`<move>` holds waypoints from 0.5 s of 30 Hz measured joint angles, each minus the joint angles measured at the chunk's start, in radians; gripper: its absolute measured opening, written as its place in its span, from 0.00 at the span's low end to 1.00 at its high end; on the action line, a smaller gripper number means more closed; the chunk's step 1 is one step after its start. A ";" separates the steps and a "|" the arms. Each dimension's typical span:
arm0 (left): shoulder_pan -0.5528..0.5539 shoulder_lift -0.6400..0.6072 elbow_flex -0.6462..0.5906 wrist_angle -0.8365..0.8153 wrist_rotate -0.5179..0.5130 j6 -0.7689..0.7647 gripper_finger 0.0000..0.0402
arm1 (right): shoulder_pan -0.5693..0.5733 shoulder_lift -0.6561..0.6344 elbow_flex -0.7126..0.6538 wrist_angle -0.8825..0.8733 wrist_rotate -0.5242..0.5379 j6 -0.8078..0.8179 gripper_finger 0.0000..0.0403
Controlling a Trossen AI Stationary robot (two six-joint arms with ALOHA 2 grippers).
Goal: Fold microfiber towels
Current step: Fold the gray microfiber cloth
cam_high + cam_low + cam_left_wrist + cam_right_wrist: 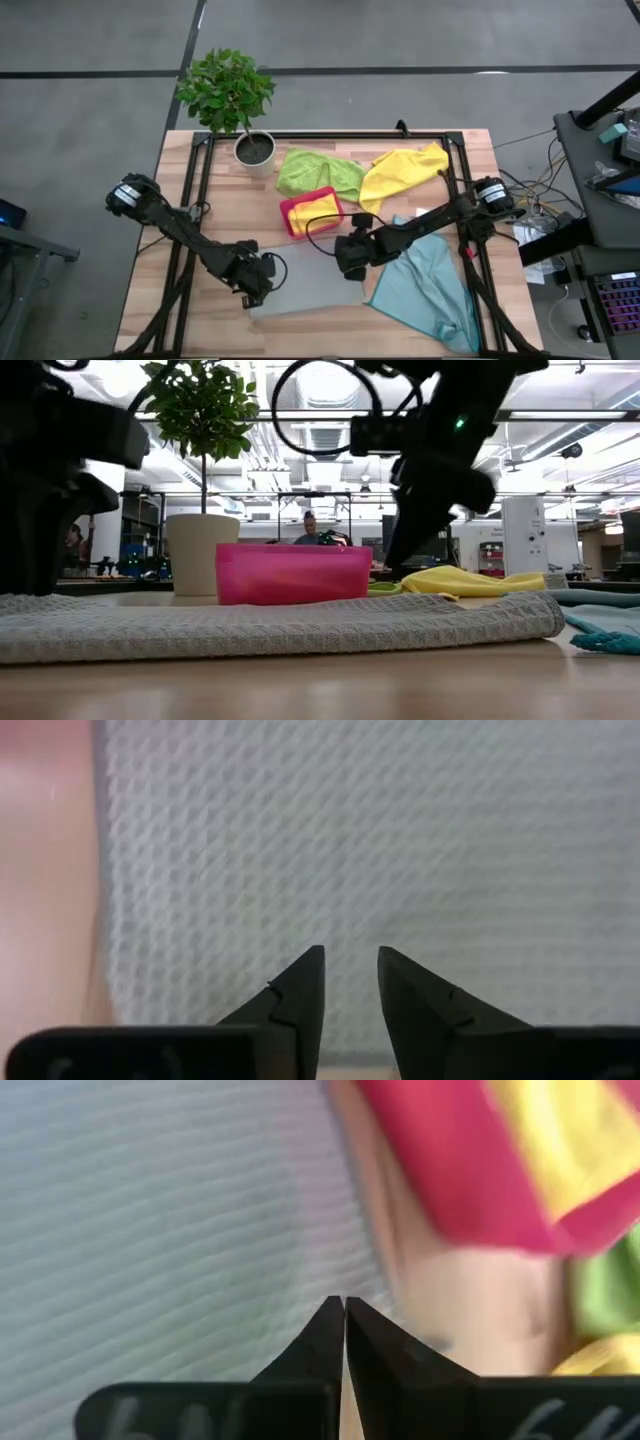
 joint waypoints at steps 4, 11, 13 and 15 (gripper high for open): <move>-0.011 0.001 -0.003 0.114 -0.002 0.007 0.20 | 0.010 -0.032 -0.013 -0.009 -0.122 0.175 0.02; -0.050 0.002 -0.006 0.210 -0.034 0.005 0.20 | 0.014 -0.065 -0.050 -0.007 -0.271 0.385 0.16; -0.061 0.002 -0.012 0.242 -0.043 0.002 0.20 | 0.019 -0.072 -0.062 -0.003 -0.273 0.403 0.22; -0.072 0.002 -0.017 0.267 -0.043 0.001 0.20 | 0.031 -0.079 -0.076 0.001 -0.272 0.377 0.29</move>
